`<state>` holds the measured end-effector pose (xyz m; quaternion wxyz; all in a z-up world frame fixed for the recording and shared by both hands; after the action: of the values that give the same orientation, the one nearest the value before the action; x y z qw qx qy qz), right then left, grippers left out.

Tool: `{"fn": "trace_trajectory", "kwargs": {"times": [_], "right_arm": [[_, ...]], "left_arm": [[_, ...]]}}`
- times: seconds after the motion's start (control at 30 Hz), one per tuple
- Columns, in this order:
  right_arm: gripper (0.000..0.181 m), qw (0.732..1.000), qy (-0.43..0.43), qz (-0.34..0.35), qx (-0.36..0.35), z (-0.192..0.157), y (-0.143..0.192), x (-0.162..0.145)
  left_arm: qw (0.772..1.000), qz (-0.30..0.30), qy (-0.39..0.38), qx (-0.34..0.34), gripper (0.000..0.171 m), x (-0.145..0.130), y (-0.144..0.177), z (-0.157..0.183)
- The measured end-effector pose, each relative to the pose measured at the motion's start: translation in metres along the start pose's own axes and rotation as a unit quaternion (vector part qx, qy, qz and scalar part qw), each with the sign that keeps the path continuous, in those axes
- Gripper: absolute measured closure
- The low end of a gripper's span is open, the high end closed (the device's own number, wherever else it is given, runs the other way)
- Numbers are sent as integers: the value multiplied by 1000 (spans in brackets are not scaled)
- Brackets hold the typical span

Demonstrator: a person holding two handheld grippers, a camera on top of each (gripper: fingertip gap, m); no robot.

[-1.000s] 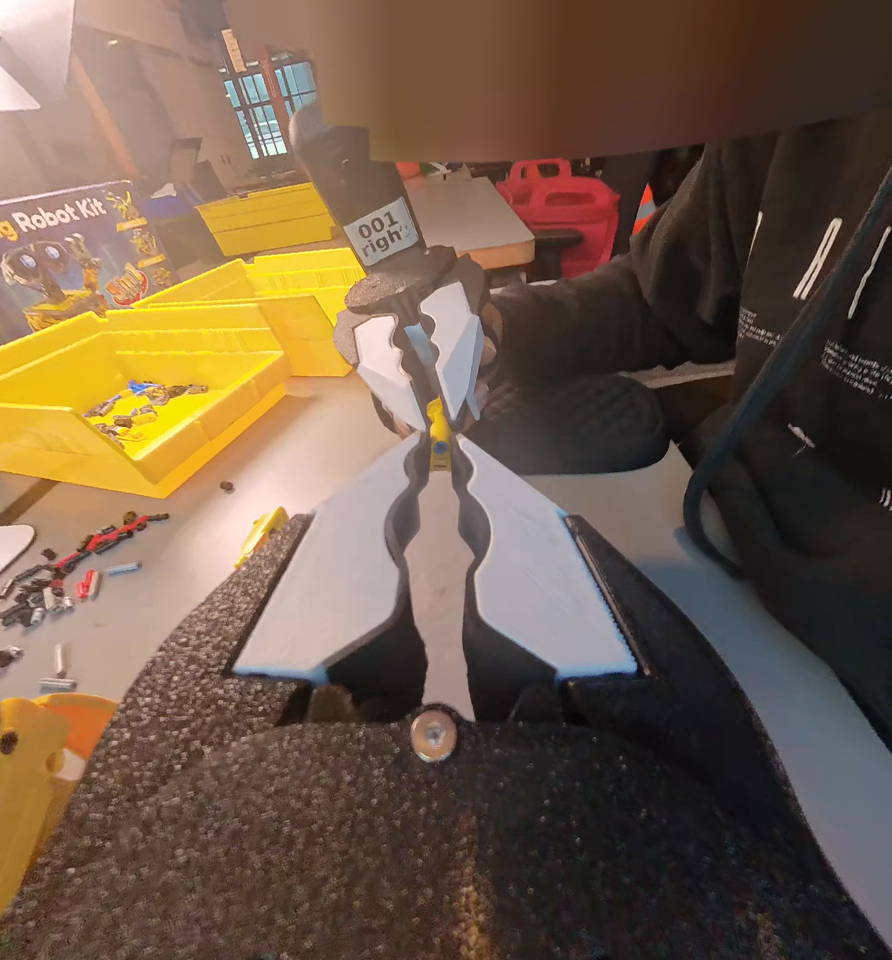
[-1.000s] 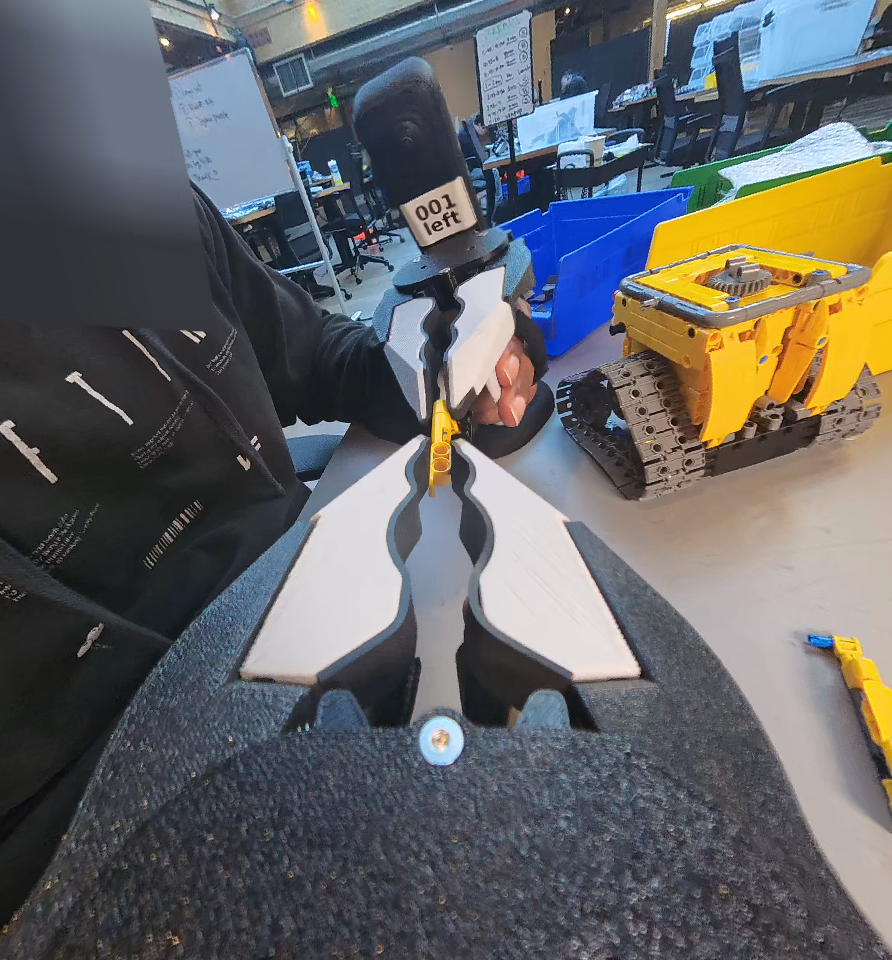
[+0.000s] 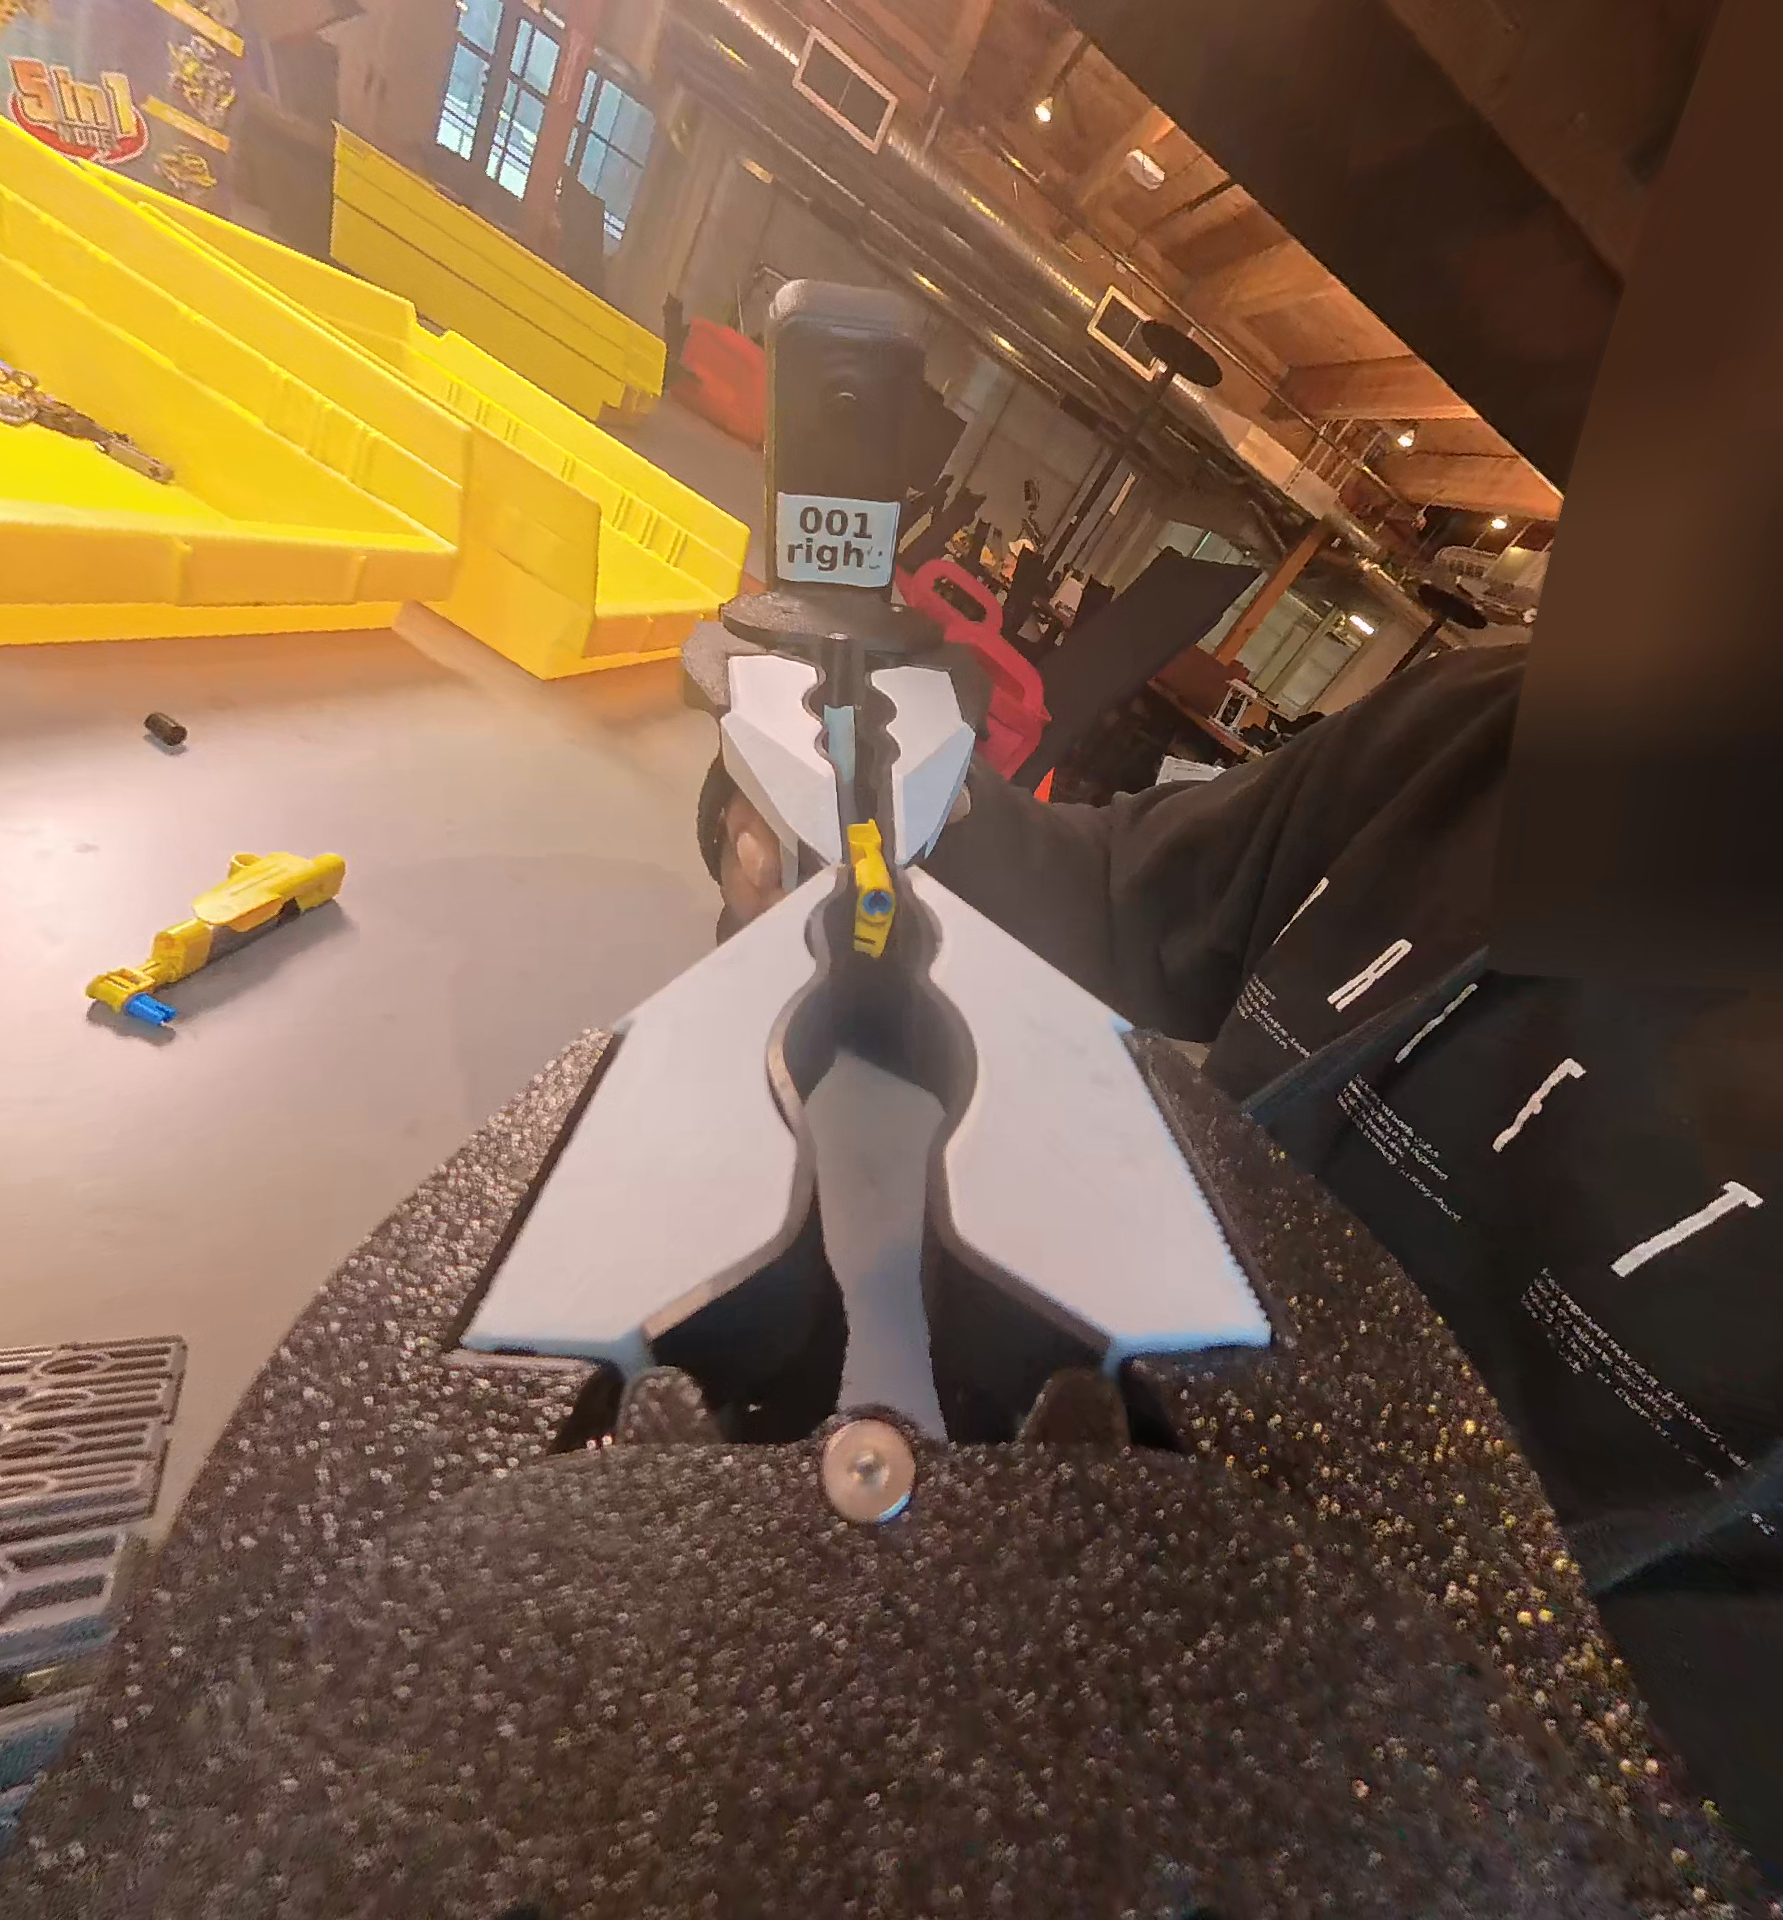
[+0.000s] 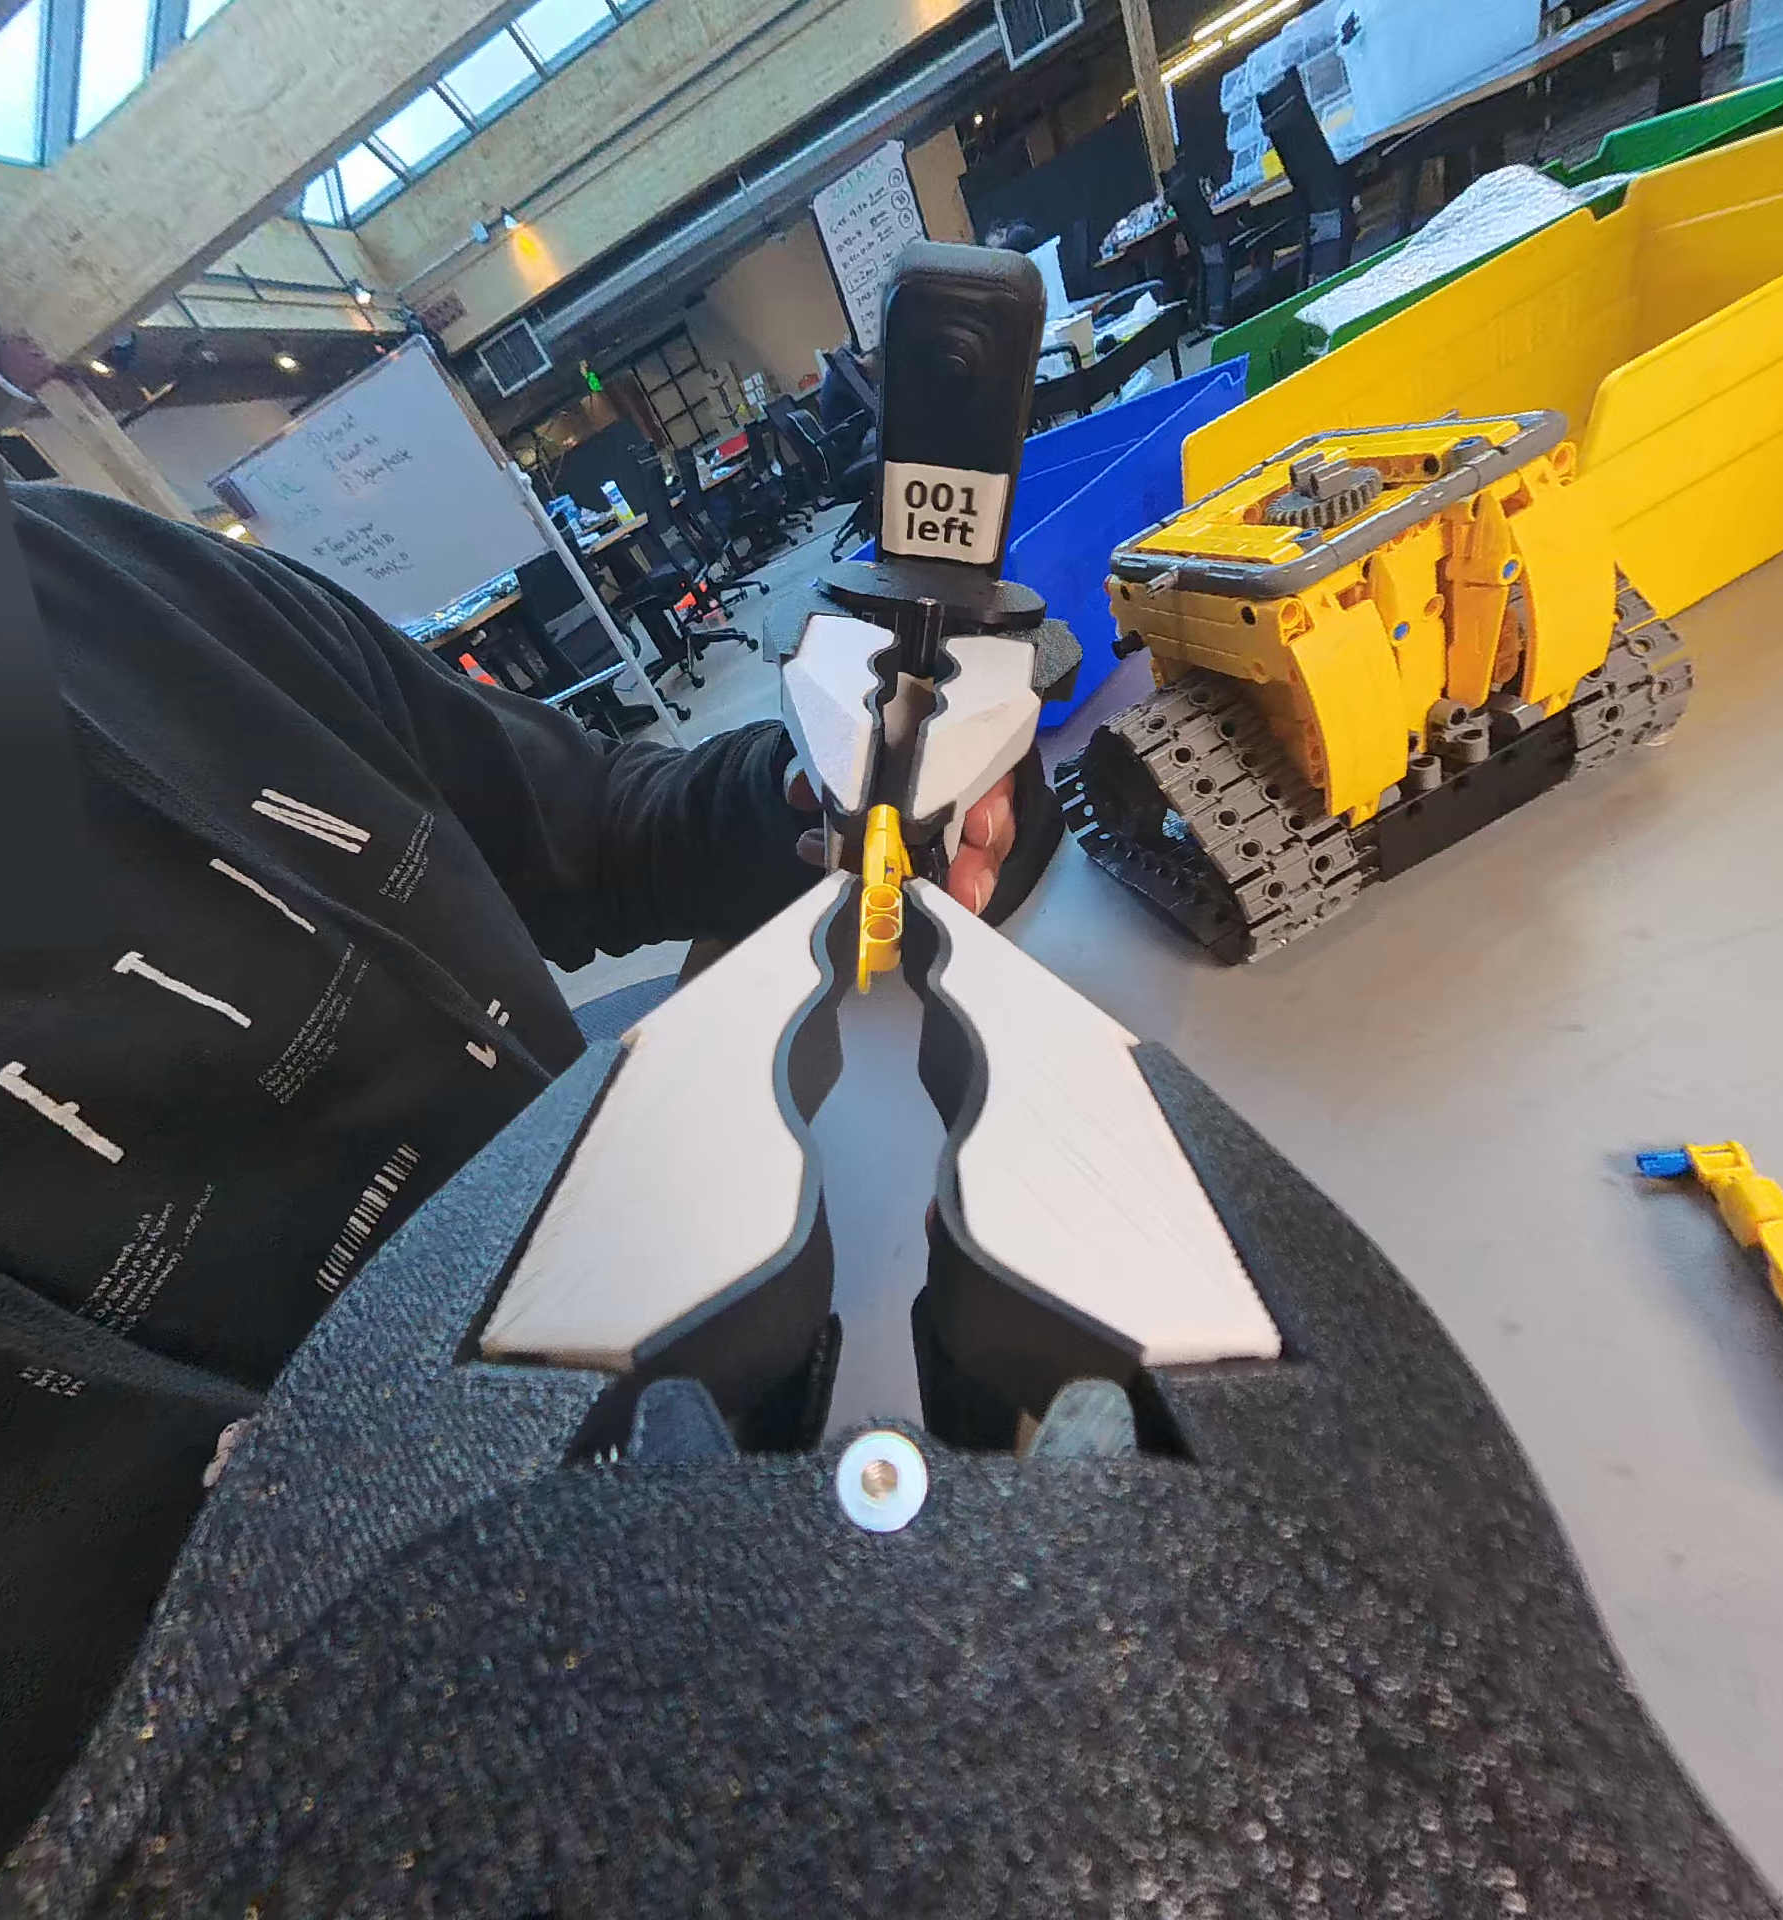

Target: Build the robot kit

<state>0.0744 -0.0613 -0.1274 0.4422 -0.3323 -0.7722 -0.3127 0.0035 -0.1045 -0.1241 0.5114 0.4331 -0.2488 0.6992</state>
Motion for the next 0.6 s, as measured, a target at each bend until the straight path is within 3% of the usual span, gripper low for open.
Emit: {"fn": "trace_trajectory", "kwargs": {"times": [0.27,0.6], "right_arm": [[175,1000,3,1,-8,2,0,0],[174,1000,-9,5,-1,3,1,0]], "left_arm": [[999,8,39,-11,166,-1,0,-3],[999,11,29,-5,166,0,1,-4]]}}
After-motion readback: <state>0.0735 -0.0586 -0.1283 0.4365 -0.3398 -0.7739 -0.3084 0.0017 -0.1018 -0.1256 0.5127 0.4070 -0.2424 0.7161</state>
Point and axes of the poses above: each gripper's, where its closed fingertips meet, y back along the fingers, x out of its top, z = x × y across the jaws, the point moved 4 cm from there along y, back along the fingers, and after that the axes turned 9 degrees about -z, right-handed, at the moved point
